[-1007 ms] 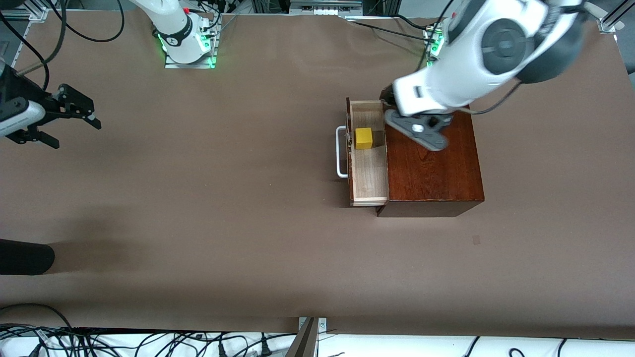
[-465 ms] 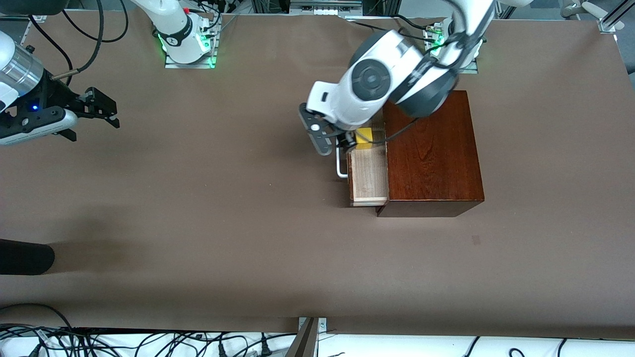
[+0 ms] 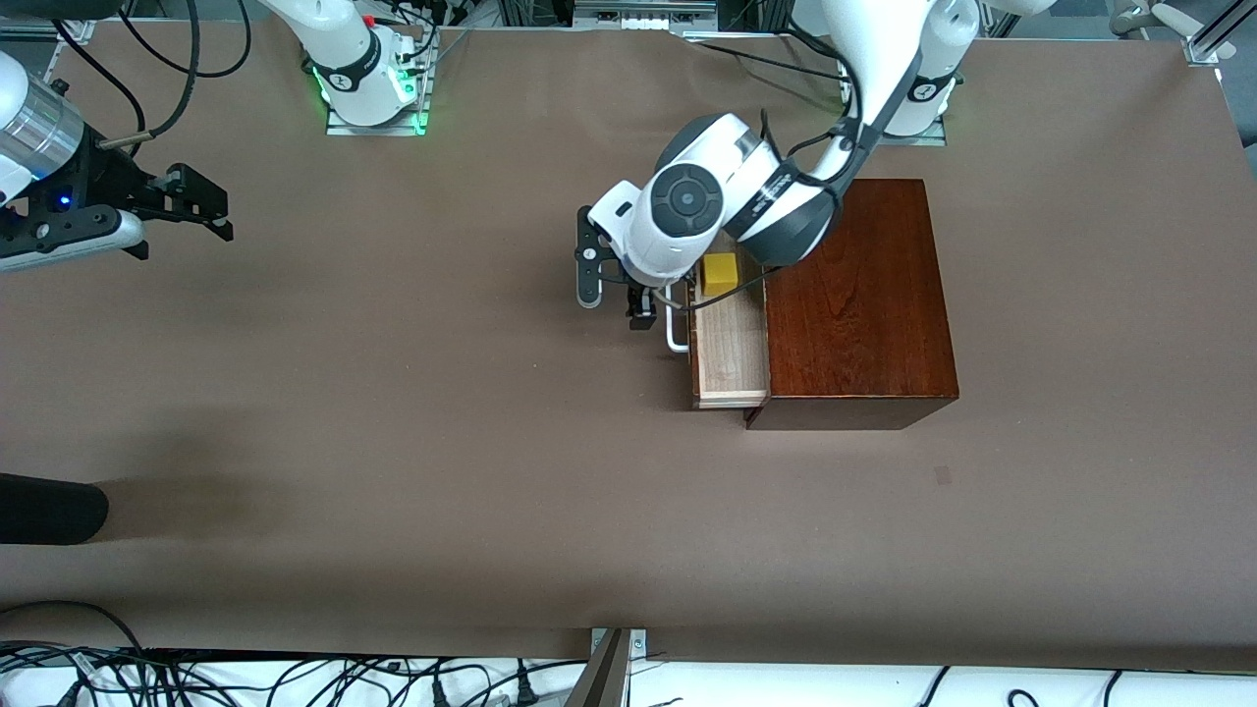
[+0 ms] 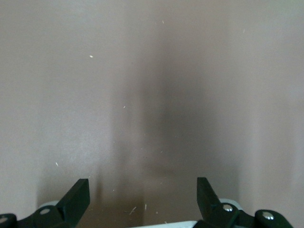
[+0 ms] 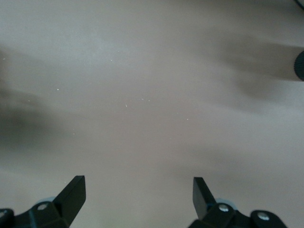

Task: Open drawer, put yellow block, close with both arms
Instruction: 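Move the left gripper to the front of the open drawer, then push the drawer shut into the box with the left gripper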

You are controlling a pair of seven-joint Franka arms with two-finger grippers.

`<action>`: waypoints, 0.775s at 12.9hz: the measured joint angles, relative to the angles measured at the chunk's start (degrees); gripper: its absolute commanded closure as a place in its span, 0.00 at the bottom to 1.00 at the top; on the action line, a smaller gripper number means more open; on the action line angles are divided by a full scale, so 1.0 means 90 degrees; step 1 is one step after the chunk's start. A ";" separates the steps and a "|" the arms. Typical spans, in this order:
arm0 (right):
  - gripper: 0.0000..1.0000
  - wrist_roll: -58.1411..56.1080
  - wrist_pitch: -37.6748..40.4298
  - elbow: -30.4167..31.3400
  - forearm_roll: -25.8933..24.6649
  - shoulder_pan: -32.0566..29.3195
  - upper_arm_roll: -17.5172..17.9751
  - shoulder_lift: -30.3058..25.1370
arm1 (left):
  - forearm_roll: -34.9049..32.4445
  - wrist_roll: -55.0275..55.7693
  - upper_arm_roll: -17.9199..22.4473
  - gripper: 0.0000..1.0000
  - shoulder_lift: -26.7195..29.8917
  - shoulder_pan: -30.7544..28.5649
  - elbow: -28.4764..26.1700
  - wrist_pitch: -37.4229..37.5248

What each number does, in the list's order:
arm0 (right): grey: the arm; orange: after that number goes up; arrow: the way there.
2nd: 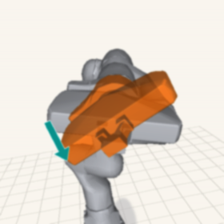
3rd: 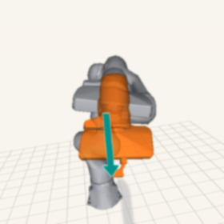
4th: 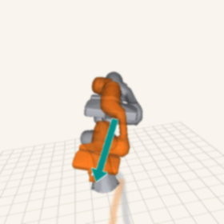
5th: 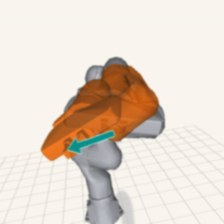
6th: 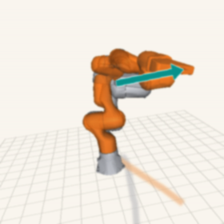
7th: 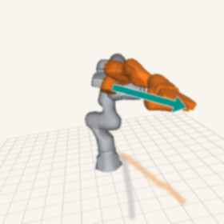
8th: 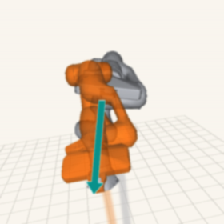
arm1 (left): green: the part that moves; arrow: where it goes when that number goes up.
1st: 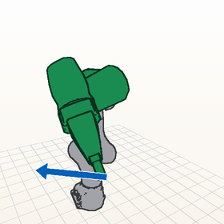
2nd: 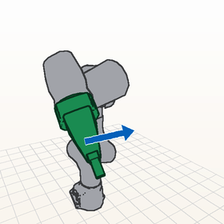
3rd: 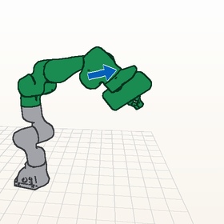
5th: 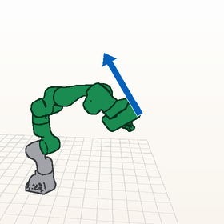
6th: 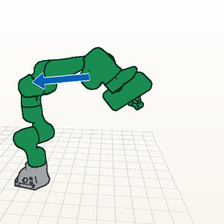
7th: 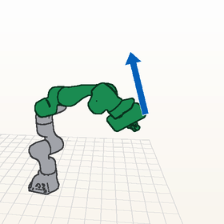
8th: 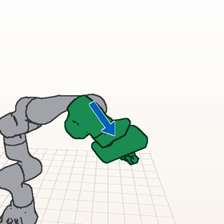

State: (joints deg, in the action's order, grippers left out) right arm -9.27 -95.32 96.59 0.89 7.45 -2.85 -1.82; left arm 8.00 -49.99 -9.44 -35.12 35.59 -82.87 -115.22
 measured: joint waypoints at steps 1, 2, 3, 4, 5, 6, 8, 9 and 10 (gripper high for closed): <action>0.00 0.0004 -0.0002 0.0000 -0.0066 0.0000 0.0007 -0.0005 | -0.0126 -0.0020 0.0000 0.00 -0.0054 0.0114 -0.0001 -0.0007; 0.00 0.0009 -0.0002 0.0000 -0.0088 0.0000 0.0015 -0.0006 | -0.0238 -0.0025 0.0002 0.00 -0.0100 0.0192 -0.0006 0.0029; 0.00 0.0016 -0.0004 0.0000 -0.0093 0.0000 0.0021 -0.0006 | -0.0390 -0.0025 0.0018 0.00 -0.0131 0.0216 -0.0012 0.0163; 0.00 0.0019 -0.0009 -0.0001 -0.0097 0.0000 0.0027 -0.0006 | -0.0553 -0.0030 0.0057 0.00 -0.0149 0.0213 -0.0013 0.0373; 0.00 0.0018 -0.0011 -0.0007 -0.0126 0.0001 0.0042 -0.0006 | -0.0739 -0.0047 0.0093 0.00 -0.0162 0.0203 -0.0013 0.0520; 0.00 0.0018 0.0002 -0.0014 -0.0171 0.0001 0.0058 -0.0006 | -0.0919 -0.0072 0.0122 0.00 -0.0170 0.0192 -0.0014 0.0650; 0.00 0.0020 0.0022 -0.0014 -0.0196 0.0001 0.0063 -0.0006 | -0.1181 -0.0137 0.0120 0.00 -0.0172 0.0173 0.0015 0.0903; 0.00 0.0027 0.0022 -0.0022 -0.0197 0.0000 0.0061 -0.0005 | -0.1345 -0.0145 0.0090 0.00 -0.0172 0.0180 0.0027 0.0972; 0.00 0.0034 0.0022 -0.0042 -0.0197 0.0000 0.0060 -0.0006 | -0.1488 -0.0145 0.0070 0.00 -0.0173 0.0180 0.0036 0.1097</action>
State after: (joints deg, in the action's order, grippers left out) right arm -8.97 -95.12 96.22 -0.89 7.45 -2.31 -1.88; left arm -5.40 -51.29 -8.81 -36.68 37.22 -82.55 -105.34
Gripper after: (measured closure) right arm 0.000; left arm 0.000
